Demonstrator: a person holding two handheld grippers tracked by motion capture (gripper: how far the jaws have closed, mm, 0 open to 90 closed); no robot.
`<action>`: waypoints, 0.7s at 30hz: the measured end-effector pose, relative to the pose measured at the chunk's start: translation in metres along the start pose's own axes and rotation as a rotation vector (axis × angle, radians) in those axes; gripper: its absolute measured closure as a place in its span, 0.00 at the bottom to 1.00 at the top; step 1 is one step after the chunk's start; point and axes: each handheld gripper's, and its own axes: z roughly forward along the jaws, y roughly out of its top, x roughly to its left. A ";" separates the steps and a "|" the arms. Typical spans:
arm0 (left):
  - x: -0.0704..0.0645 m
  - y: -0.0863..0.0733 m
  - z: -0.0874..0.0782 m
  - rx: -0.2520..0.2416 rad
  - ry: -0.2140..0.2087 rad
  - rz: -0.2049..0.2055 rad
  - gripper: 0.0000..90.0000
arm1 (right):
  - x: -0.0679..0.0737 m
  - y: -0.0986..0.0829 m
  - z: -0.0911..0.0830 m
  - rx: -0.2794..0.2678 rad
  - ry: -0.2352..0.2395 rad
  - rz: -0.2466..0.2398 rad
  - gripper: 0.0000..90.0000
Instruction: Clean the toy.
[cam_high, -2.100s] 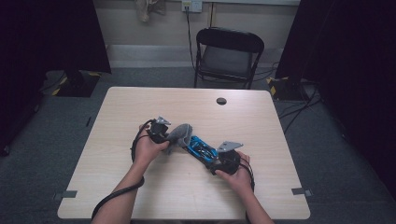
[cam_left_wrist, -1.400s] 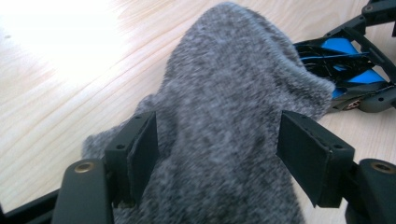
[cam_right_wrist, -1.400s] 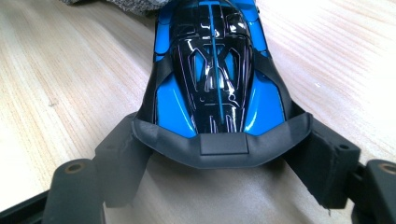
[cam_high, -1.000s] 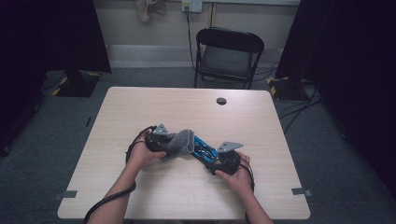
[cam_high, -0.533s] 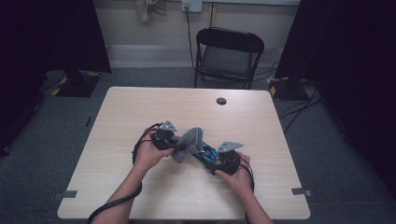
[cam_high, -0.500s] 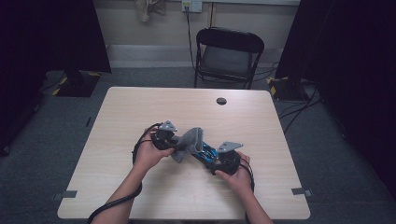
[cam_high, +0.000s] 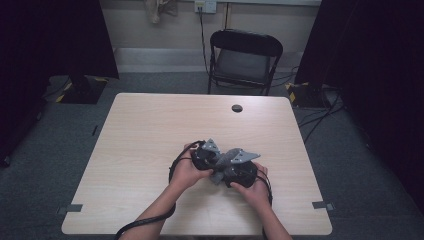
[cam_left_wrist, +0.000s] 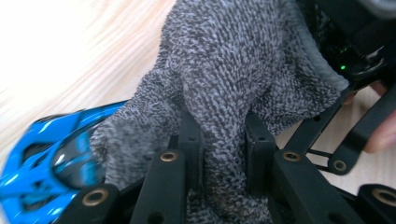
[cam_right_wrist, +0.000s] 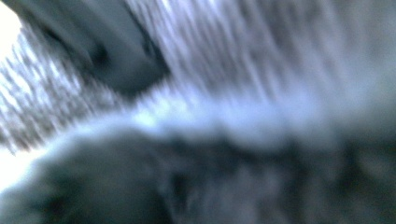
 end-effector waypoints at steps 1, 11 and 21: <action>0.000 0.000 0.001 -0.002 0.002 -0.002 0.82 | 0.000 0.000 0.000 0.000 -0.001 0.000 0.28; -0.001 0.002 0.001 0.005 0.024 -0.013 0.82 | 0.000 0.000 0.000 0.000 -0.001 0.001 0.28; 0.009 0.011 -0.002 0.029 0.067 -0.023 0.82 | 0.000 0.000 0.000 0.000 -0.002 0.001 0.28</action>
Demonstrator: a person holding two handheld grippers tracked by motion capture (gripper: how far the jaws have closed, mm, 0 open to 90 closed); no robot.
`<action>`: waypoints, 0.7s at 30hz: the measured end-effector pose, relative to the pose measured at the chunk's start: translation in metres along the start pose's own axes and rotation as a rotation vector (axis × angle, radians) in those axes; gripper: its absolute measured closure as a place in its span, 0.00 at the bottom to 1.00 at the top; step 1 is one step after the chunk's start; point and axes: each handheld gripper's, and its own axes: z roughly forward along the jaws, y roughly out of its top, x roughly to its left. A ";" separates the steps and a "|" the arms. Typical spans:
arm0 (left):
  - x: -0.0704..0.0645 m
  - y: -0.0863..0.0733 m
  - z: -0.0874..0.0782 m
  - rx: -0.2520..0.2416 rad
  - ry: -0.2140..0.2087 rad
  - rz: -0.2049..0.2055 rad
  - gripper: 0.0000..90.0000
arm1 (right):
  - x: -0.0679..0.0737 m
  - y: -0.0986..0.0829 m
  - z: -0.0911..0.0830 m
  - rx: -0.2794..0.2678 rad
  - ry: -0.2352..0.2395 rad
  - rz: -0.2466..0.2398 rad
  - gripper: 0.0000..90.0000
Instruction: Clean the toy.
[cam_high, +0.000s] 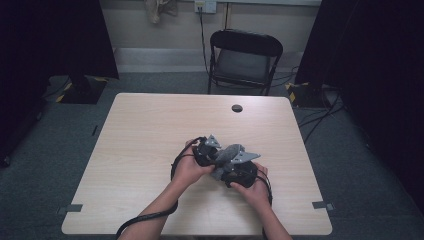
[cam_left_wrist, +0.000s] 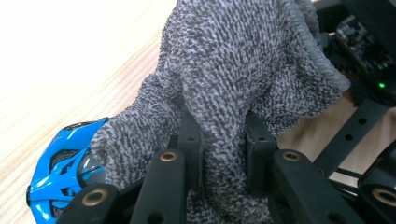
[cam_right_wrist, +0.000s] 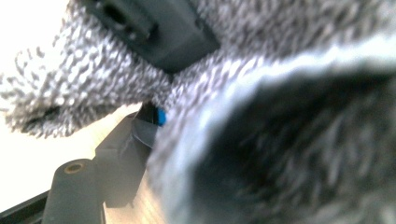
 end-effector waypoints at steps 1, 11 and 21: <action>0.001 0.000 0.000 -0.003 0.006 -0.003 0.82 | 0.000 0.000 0.000 0.000 0.000 0.000 0.28; 0.013 0.004 -0.002 0.005 0.029 -0.032 0.81 | 0.000 0.000 0.000 0.001 0.000 -0.001 0.28; 0.030 0.001 -0.003 -0.009 0.060 -0.073 0.81 | 0.000 0.000 0.000 0.000 0.000 -0.002 0.28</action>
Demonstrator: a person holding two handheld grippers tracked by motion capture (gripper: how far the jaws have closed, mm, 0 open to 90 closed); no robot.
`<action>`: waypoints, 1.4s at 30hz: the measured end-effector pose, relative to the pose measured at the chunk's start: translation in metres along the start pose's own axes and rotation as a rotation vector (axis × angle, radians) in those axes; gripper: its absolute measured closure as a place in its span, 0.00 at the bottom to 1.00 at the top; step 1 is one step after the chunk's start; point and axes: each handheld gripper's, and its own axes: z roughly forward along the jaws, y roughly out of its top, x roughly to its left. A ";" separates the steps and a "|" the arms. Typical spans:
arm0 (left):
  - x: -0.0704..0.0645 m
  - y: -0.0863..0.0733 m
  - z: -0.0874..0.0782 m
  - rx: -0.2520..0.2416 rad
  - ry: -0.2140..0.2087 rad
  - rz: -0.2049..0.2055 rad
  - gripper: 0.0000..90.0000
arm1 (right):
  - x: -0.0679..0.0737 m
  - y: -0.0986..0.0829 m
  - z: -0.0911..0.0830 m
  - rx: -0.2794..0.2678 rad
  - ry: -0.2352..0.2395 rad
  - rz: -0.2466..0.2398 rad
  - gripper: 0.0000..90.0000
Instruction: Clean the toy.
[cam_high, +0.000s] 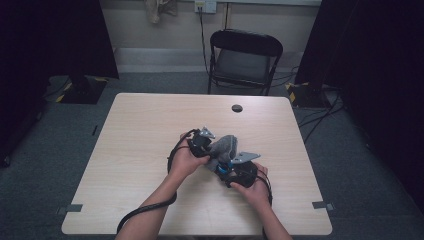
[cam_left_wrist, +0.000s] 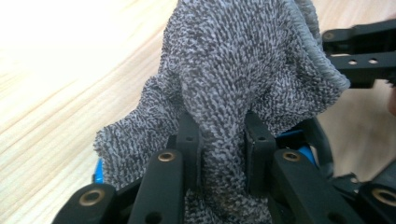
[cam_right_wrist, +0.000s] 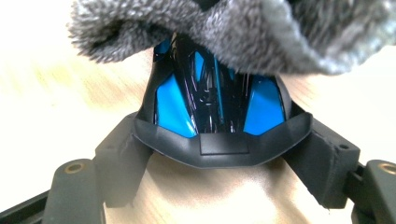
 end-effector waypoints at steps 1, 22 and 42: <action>0.001 0.000 0.000 -0.002 0.001 -0.009 0.81 | 0.000 0.000 0.000 0.000 0.000 0.000 0.28; 0.021 -0.010 0.001 -0.021 0.061 -0.066 0.81 | 0.000 0.000 0.000 0.001 -0.001 0.002 0.28; 0.035 -0.018 -0.001 -0.011 0.100 -0.094 0.81 | 0.001 0.000 0.000 0.001 -0.001 0.002 0.28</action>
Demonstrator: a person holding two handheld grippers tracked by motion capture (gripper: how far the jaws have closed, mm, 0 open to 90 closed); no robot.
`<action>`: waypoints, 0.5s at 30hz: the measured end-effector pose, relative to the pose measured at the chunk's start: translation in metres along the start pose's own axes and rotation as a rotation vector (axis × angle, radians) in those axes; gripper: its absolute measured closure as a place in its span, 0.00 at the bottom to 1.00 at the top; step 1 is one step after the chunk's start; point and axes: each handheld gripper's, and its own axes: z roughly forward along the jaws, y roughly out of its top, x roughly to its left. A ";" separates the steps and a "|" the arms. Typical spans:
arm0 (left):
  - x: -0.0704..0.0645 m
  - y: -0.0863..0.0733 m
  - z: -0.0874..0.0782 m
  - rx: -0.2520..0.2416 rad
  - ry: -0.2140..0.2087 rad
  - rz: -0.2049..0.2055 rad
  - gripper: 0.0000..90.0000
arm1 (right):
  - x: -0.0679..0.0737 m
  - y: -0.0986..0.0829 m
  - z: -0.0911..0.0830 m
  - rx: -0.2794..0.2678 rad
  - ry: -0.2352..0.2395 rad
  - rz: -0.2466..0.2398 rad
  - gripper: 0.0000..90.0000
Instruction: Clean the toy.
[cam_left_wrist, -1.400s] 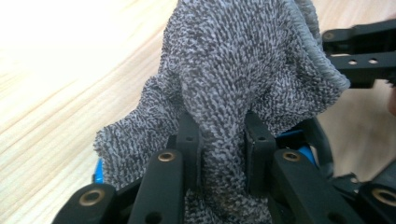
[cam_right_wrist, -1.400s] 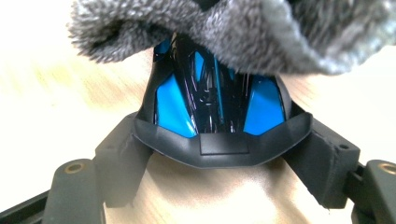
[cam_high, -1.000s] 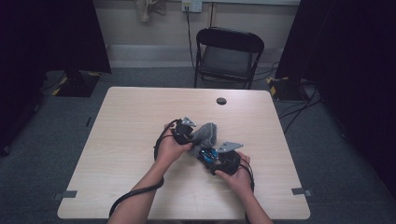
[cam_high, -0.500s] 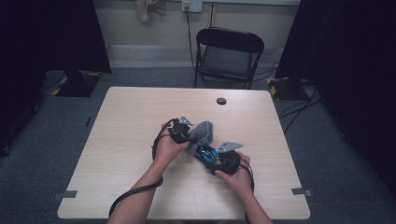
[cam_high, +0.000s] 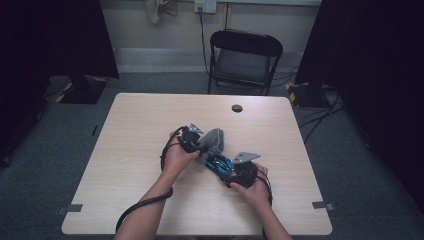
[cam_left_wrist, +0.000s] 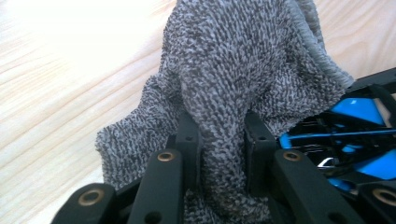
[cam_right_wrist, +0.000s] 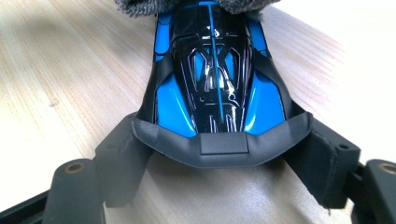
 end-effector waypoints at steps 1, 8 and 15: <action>0.002 -0.001 0.000 -0.009 -0.008 -0.014 0.81 | 0.000 0.000 0.000 0.000 0.000 0.000 0.28; 0.008 -0.005 0.000 -0.020 0.007 -0.025 0.81 | 0.000 0.000 0.000 -0.001 -0.001 0.002 0.28; 0.014 -0.005 0.001 -0.016 0.027 -0.038 0.81 | 0.000 0.000 0.000 -0.001 -0.001 0.002 0.28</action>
